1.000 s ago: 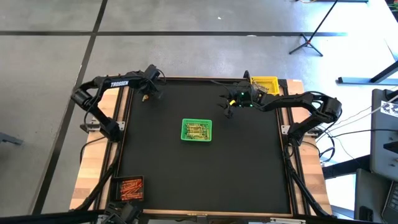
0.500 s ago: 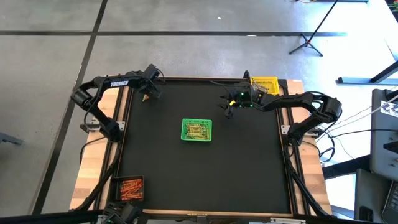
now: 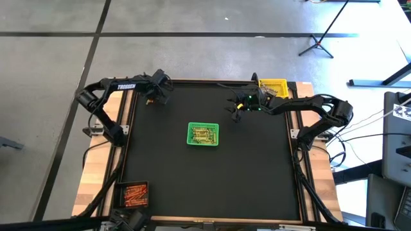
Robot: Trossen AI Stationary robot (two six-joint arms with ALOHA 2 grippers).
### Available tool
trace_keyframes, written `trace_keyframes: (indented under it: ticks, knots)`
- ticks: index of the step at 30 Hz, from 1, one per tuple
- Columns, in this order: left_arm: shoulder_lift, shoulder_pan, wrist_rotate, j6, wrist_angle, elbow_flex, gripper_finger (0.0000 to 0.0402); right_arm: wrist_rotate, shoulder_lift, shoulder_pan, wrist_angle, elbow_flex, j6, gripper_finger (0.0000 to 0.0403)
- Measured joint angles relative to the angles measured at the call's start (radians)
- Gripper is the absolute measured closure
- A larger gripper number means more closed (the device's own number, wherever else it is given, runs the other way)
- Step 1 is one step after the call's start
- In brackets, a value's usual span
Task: Sort crayons
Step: Put the orange crayon into the black bin
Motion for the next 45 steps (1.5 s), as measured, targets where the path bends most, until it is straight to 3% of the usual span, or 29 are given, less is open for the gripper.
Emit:
trace_keyframes:
  ticks: [9,13,22,36,40,45]
  knots:
    - [0.000,-0.006,0.149,0.005,0.006,0.000,0.0285,0.000,0.000,0.000,-0.006,0.000,0.000,0.0172]
    - [0.000,0.001,0.155,0.016,0.007,0.000,0.0285,0.000,0.000,0.000,-0.006,0.000,0.000,0.0172]
    - [-0.001,0.007,0.352,0.057,0.005,0.001,0.0289,0.000,0.000,0.000,-0.006,0.000,0.000,0.0172]
    - [-0.003,-0.022,0.336,0.088,0.005,0.002,0.0391,0.000,0.000,0.000,-0.006,0.000,0.000,0.0172]
    - [-0.037,-0.055,0.334,0.088,-0.017,0.001,0.0394,0.000,0.000,0.000,-0.006,0.000,0.000,0.0172]
    - [-0.186,-0.168,0.344,0.071,-0.115,0.001,0.0382,0.000,0.000,0.000,-0.006,0.000,-0.001,0.0172]
